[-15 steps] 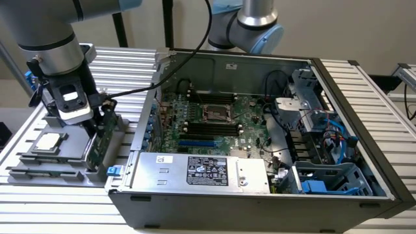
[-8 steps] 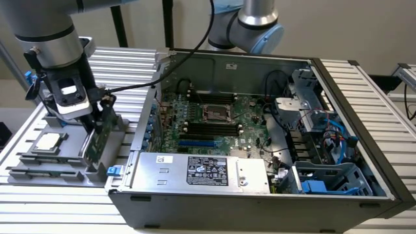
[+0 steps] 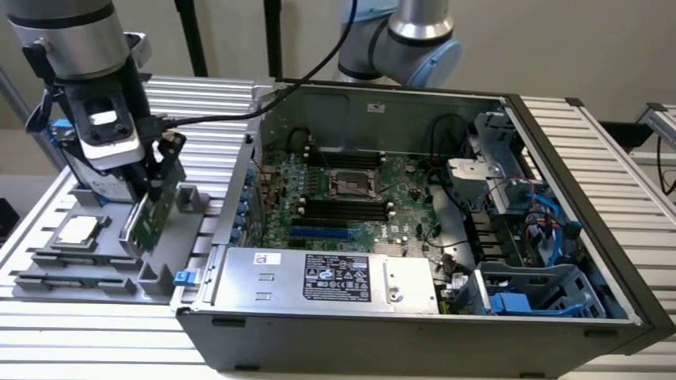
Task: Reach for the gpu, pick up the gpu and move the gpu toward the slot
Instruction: 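Pick up the gpu and move the gpu toward the slot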
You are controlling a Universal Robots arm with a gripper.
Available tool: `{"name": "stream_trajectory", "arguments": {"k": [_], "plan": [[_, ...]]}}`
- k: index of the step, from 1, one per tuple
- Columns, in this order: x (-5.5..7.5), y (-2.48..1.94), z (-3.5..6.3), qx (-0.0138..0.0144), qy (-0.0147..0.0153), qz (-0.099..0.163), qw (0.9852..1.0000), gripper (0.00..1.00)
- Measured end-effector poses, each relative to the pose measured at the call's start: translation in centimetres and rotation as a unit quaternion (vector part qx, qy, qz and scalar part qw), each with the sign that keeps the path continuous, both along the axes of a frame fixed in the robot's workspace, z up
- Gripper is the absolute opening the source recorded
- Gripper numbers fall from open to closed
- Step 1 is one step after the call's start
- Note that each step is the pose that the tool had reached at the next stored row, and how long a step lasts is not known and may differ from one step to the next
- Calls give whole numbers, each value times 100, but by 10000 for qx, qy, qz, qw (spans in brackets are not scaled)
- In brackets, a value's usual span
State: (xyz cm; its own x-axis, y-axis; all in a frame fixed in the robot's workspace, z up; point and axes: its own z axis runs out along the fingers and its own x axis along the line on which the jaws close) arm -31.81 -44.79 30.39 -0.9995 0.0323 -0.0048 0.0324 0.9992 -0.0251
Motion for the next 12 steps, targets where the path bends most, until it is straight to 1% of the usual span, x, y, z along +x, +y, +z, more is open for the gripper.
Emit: {"name": "stream_trajectory", "arguments": {"k": [4,12], "plan": [[61,0,181,0,24,0,10000,26],[252,-1,545,0,57,0,10000,26]]}}
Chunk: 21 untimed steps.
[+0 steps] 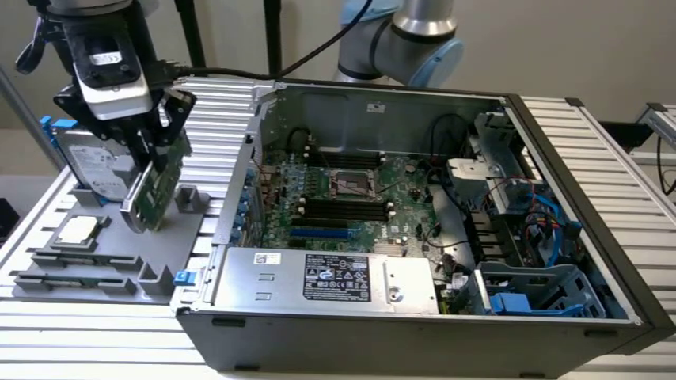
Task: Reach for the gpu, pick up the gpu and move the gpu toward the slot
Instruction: 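Pick up the gpu and move the gpu toward the slot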
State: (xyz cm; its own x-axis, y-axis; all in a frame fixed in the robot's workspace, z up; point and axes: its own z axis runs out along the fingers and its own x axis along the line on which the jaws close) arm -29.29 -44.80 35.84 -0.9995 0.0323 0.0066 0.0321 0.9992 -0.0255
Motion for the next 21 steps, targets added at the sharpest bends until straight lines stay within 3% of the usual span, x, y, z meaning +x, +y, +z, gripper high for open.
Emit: {"name": "stream_trajectory", "arguments": {"k": [10,17,21], "plan": [[356,0,455,2,37,0,10000,26],[673,0,771,26,73,1,10000,26],[856,0,882,36,96,1,9999,26]]}}
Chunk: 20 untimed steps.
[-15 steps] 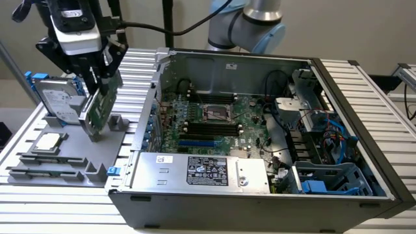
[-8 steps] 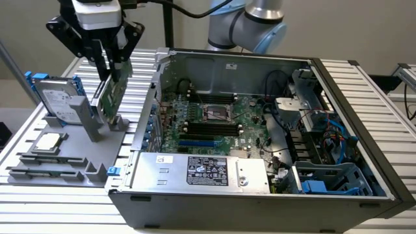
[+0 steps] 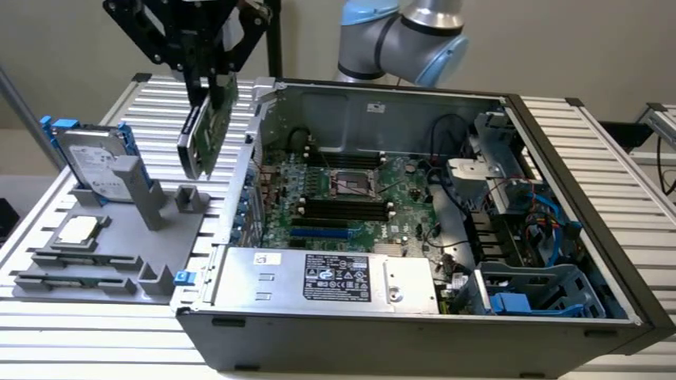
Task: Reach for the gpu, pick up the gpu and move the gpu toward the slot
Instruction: 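Pick up the gpu and move the gpu toward the slot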
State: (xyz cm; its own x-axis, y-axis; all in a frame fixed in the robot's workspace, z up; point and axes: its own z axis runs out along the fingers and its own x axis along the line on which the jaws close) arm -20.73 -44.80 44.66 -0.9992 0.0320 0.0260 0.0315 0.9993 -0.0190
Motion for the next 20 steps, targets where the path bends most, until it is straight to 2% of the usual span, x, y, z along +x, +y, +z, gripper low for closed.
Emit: {"name": "stream_trajectory", "arguments": {"k": [8,20], "plan": [[362,0,12,32,6,0,10000,26],[909,16,-5,36,11,0,10000,26]]}}
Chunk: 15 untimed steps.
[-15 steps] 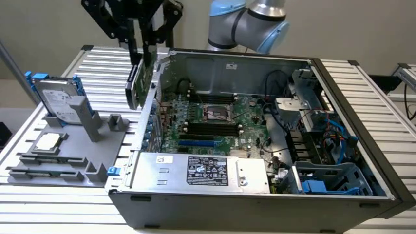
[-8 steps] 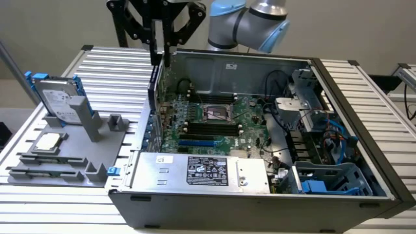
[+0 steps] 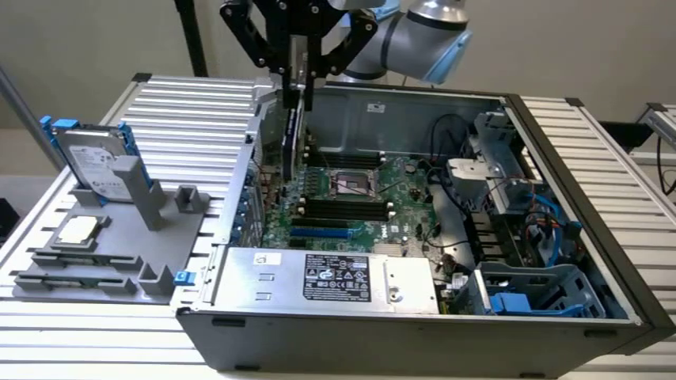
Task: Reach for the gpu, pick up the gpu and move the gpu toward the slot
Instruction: 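Pick up the gpu and move the gpu toward the slot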
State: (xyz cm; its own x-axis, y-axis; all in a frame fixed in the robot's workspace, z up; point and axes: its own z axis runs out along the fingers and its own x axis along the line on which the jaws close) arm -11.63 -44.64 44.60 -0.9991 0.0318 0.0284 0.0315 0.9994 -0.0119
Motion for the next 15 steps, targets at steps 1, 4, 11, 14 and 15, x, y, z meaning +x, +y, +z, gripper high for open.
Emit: {"name": "stream_trajectory", "arguments": {"k": [1,4,11,14,15], "plan": [[44,3,-3,0,0,0,10000,26],[183,23,-22,0,0,0,10000,26],[500,98,-79,0,1,0,10000,26],[629,149,-109,0,1,0,10000,26],[663,166,-119,0,1,0,10000,26]]}}
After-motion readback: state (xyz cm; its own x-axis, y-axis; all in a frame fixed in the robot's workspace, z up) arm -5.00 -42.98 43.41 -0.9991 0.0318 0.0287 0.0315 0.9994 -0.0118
